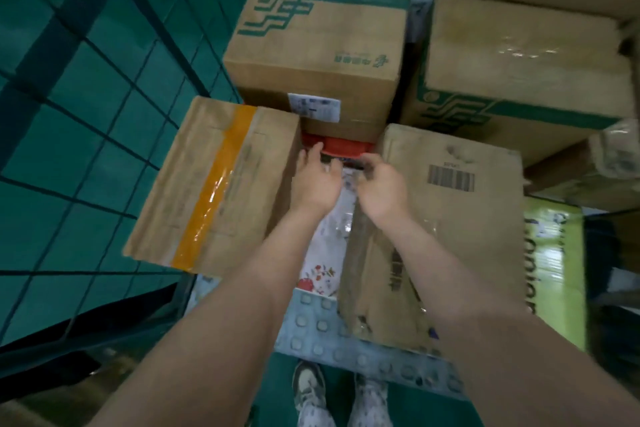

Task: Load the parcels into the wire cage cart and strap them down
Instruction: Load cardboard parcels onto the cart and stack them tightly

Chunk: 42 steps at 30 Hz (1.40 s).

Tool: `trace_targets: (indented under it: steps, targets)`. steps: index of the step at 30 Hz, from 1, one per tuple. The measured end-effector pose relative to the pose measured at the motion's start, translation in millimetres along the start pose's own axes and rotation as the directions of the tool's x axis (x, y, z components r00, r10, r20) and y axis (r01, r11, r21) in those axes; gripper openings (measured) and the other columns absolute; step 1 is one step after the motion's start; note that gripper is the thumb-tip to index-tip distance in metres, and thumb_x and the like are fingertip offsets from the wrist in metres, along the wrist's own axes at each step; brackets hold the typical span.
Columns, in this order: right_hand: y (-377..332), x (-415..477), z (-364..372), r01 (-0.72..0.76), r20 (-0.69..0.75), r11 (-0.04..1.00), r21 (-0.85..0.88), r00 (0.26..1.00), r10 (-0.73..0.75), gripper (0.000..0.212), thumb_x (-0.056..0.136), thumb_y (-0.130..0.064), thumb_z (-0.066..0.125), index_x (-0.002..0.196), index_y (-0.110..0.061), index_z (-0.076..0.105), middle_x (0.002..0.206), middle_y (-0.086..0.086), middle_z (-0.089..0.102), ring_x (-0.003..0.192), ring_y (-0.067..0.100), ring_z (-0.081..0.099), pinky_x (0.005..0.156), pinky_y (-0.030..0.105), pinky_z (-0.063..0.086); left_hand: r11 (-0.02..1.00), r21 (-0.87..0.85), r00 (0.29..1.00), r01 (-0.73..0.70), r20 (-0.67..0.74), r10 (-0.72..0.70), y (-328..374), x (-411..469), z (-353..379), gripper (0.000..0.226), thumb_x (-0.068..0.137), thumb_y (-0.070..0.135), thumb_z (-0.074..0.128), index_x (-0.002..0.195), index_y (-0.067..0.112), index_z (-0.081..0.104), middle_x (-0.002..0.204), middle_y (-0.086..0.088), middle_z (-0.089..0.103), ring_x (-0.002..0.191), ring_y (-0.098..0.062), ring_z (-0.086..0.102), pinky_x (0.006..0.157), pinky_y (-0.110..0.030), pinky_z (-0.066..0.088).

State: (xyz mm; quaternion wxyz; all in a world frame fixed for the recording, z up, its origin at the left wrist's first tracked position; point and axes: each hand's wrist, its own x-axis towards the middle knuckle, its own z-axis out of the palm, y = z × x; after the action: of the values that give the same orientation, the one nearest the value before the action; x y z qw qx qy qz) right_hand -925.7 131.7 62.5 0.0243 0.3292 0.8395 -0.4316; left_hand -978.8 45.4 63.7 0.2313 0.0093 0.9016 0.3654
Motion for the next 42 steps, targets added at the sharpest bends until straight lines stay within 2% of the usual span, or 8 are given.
trace_targets:
  steps: [6, 8, 11, 17, 21, 26, 32, 42]
  targets:
    - [48.5, -9.5, -56.0, -0.209, -0.336, 0.978, -0.012, 0.922, 0.192, 0.043, 0.091, -0.018, 0.052, 0.134, -0.019, 0.047, 0.139, 0.008, 0.046, 0.124, 0.027, 0.046, 0.104, 0.042, 0.040, 0.989, -0.135, 0.992, 0.058, 0.118, -0.042, 42.4, -32.3, 58.0, 0.053, 0.099, 0.026, 0.038, 0.148, 0.015, 0.023, 0.150, -0.008, 0.034, 0.133, -0.026, 0.038, 0.104, -0.033, 0.033]
    - [78.1, -15.2, -78.7, -0.393, -0.306, 0.905, -0.167, 0.893, 0.331, 0.059, 0.093, -0.029, 0.052, 0.146, -0.016, 0.029, 0.150, 0.014, 0.028, 0.136, 0.034, 0.028, 0.110, 0.050, 0.028, 0.975, -0.165, 0.986, 0.146, 0.103, -0.130, 44.8, -38.4, 70.0, 0.057, 0.098, 0.026, 0.042, 0.149, 0.014, 0.019, 0.143, -0.010, 0.043, 0.126, -0.030, 0.046, 0.101, -0.036, 0.037]
    - [111.2, -23.6, -99.6, -0.605, -0.145, 0.796, -0.022, 0.790, 0.596, 0.076, 0.093, -0.047, 0.046, 0.151, -0.020, 0.004, 0.149, 0.019, 0.026, 0.132, 0.040, 0.033, 0.108, 0.053, 0.029, 0.921, -0.200, 0.943, 0.333, 0.048, -0.330, 41.0, -42.2, 85.2, 0.062, 0.092, 0.037, 0.048, 0.144, 0.013, 0.025, 0.130, -0.012, 0.053, 0.113, -0.032, 0.055, 0.098, -0.045, 0.044]
    - [87.4, -25.3, -85.1, -0.478, -0.060, 0.878, 0.037, 0.875, 0.480, 0.058, 0.097, -0.031, 0.039, 0.147, -0.014, 0.014, 0.138, 0.022, 0.039, 0.116, 0.039, 0.049, 0.082, 0.035, 0.037, 0.897, -0.062, 0.888, 0.437, -0.128, -0.442, 26.3, -29.7, 61.5, 0.076, 0.083, 0.057, 0.050, 0.139, 0.008, 0.035, 0.136, -0.016, 0.043, 0.123, -0.035, 0.042, 0.103, -0.047, 0.036]
    - [58.8, -21.5, -43.2, -0.366, 0.047, 0.928, 0.073, 0.930, 0.363, 0.057, 0.095, -0.017, 0.036, 0.147, -0.014, 0.014, 0.127, 0.020, 0.051, 0.103, 0.036, 0.057, 0.074, 0.037, 0.044, 0.920, -0.068, 0.892, 0.387, -0.226, -0.392, -2.3, -7.8, 15.7, 0.067, 0.088, 0.053, 0.048, 0.138, 0.009, 0.039, 0.134, -0.012, 0.048, 0.122, -0.033, 0.047, 0.102, -0.047, 0.038]
    - [46.4, -17.2, -16.0, -0.276, 0.016, 0.961, 0.019, 0.961, 0.275, 0.066, 0.096, -0.009, 0.042, 0.151, -0.012, 0.006, 0.131, 0.020, 0.046, 0.106, 0.034, 0.056, 0.078, 0.036, 0.045, 0.979, 0.036, 0.965, 0.200, -0.181, -0.190, -19.1, 16.1, -8.0, 0.060, 0.089, 0.048, 0.049, 0.137, 0.013, 0.042, 0.133, -0.006, 0.051, 0.119, -0.029, 0.050, 0.097, -0.044, 0.043]
    - [46.5, -22.1, -18.4, -0.270, 0.086, 0.963, 0.025, 0.960, 0.267, 0.069, 0.099, -0.011, 0.042, 0.152, -0.013, -0.003, 0.148, 0.017, 0.026, 0.118, 0.030, 0.050, 0.088, 0.033, 0.040, 0.975, 0.124, 0.981, 0.184, -0.081, -0.175, -26.6, 10.4, 1.9, 0.080, 0.093, 0.041, 0.048, 0.152, 0.012, 0.002, 0.159, -0.005, 0.005, 0.145, -0.026, 0.008, 0.117, -0.048, 0.014]
    - [24.9, -38.1, -52.4, -0.314, 0.127, 0.941, -0.129, 0.936, 0.330, 0.071, 0.097, -0.019, 0.047, 0.151, -0.009, 0.002, 0.147, 0.019, 0.023, 0.123, 0.035, 0.044, 0.093, 0.040, 0.044, 0.975, 0.036, 0.976, 0.220, -0.011, -0.219, 28.7, -28.5, -14.0, 0.062, 0.095, 0.046, 0.037, 0.147, 0.015, 0.026, 0.149, -0.007, 0.031, 0.132, -0.031, 0.037, 0.107, -0.050, 0.034]
